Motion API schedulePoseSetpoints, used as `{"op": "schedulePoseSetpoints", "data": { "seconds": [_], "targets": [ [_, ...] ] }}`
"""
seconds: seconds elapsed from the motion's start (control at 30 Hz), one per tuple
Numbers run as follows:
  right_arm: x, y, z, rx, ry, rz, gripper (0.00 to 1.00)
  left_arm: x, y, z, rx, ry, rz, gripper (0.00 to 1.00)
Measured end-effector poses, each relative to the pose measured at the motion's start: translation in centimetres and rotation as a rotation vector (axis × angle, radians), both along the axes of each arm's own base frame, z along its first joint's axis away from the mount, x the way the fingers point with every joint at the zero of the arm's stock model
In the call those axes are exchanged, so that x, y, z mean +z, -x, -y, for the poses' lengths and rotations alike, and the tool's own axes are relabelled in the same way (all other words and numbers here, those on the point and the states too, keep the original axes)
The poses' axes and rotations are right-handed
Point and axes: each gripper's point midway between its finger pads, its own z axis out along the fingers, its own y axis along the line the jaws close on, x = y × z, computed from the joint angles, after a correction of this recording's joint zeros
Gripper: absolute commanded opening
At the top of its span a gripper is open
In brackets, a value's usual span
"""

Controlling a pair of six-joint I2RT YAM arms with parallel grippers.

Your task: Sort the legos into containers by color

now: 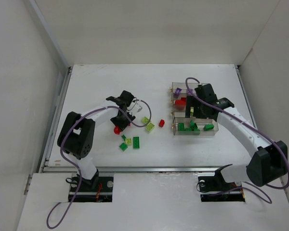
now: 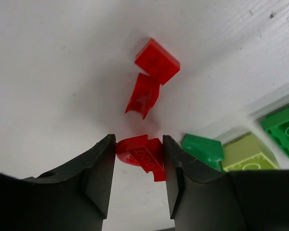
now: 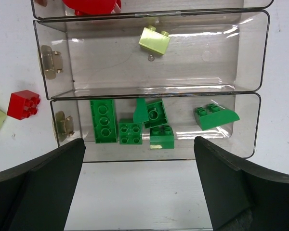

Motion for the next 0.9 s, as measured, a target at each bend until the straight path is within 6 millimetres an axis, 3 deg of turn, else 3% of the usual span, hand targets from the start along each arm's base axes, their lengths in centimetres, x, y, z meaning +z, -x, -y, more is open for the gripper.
{"op": "schedulePoseSetpoints", "data": {
  "seconds": [0.1, 0.2, 0.37, 0.5, 0.6, 0.7, 0.9],
  "targets": [
    [0.2, 0.0, 0.0, 0.0, -0.001, 0.005, 1.0, 2.0, -0.7, -0.1, 0.007, 0.001, 0.036, 0.0],
    [0.7, 0.0, 0.0, -0.002, -0.008, 0.02, 1.0, 5.4, -2.7, 0.7, 0.016, 0.036, 0.122, 0.0],
    [3.5, -0.8, -0.3, -0.024, -0.052, 0.088, 1.0, 13.7, -7.4, 3.9, -0.014, 0.157, 0.32, 0.0],
    [6.5, -2.5, 0.4, -0.087, -0.106, 0.164, 1.0, 21.3, -10.1, 9.2, -0.12, 0.293, 0.492, 0.0],
    [8.1, -4.2, 2.4, -0.178, -0.143, 0.225, 1.0, 25.1, -11.0, 14.4, -0.223, 0.405, 0.578, 0.0],
    [8.9, -5.4, 4.5, -0.266, -0.164, 0.272, 1.0, 26.1, -11.4, 20.0, -0.337, 0.53, 0.616, 0.0],
    [11.2, -6.8, 7.4, -0.378, -0.191, 0.393, 1.0, 20.2, -12.2, 28.9, -0.462, 0.709, 0.555, 0.0]
  ]
}}
